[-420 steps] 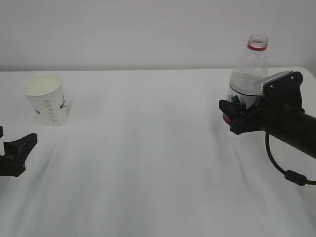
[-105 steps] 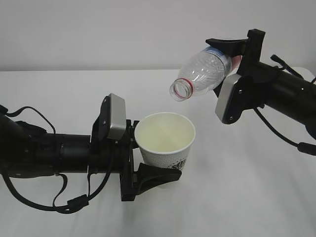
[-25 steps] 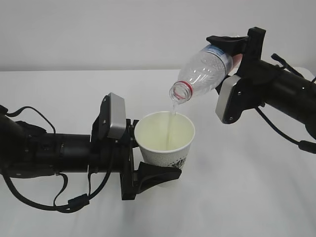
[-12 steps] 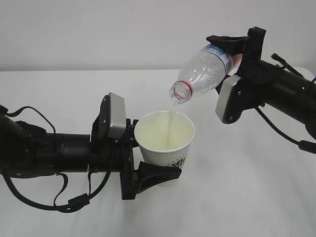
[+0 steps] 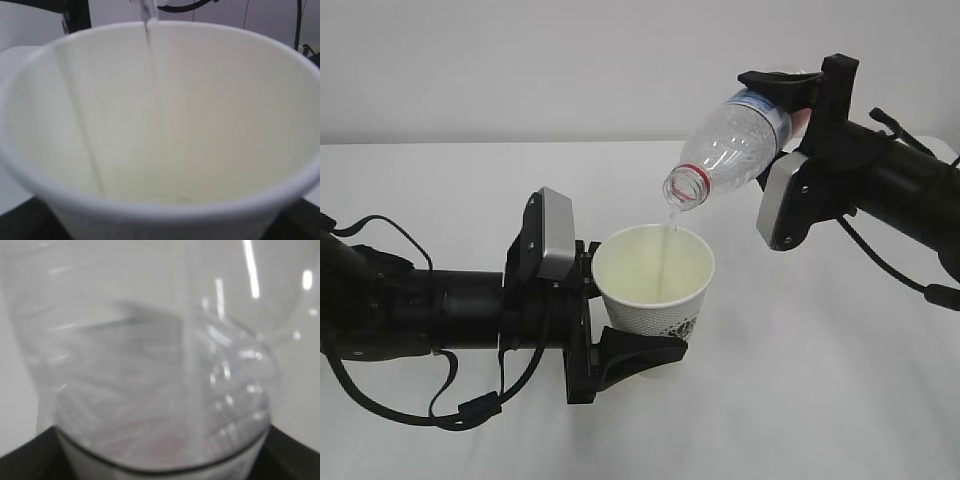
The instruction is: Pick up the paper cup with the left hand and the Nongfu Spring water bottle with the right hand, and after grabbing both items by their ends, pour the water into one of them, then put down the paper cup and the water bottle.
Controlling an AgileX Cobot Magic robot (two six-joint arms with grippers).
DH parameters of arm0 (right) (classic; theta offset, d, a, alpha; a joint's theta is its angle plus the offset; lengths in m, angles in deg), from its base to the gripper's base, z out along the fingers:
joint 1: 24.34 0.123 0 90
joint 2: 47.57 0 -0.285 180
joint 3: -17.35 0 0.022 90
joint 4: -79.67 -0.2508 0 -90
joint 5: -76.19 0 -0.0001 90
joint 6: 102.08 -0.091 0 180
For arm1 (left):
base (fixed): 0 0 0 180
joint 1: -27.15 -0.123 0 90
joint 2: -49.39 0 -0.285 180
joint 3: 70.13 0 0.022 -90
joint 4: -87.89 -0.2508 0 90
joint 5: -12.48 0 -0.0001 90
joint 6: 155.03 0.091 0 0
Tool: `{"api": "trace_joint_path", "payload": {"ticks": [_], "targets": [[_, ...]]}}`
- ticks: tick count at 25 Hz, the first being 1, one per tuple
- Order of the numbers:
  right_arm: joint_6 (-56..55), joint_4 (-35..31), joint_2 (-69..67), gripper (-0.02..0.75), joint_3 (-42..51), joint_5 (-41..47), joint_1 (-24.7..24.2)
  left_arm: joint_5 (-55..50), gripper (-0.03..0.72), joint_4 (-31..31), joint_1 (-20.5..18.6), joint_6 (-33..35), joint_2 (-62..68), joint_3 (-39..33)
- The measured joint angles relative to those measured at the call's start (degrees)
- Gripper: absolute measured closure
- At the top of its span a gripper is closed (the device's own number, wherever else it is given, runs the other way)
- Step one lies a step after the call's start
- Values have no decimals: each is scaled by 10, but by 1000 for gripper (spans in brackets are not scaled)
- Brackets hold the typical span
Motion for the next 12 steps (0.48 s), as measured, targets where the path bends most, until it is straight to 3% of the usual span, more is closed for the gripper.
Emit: {"api": "trace_joint_path", "payload": {"ticks": [12], "targets": [[7, 0, 0, 196, 0, 0, 0, 0, 89, 3, 0, 0, 0, 0]]}}
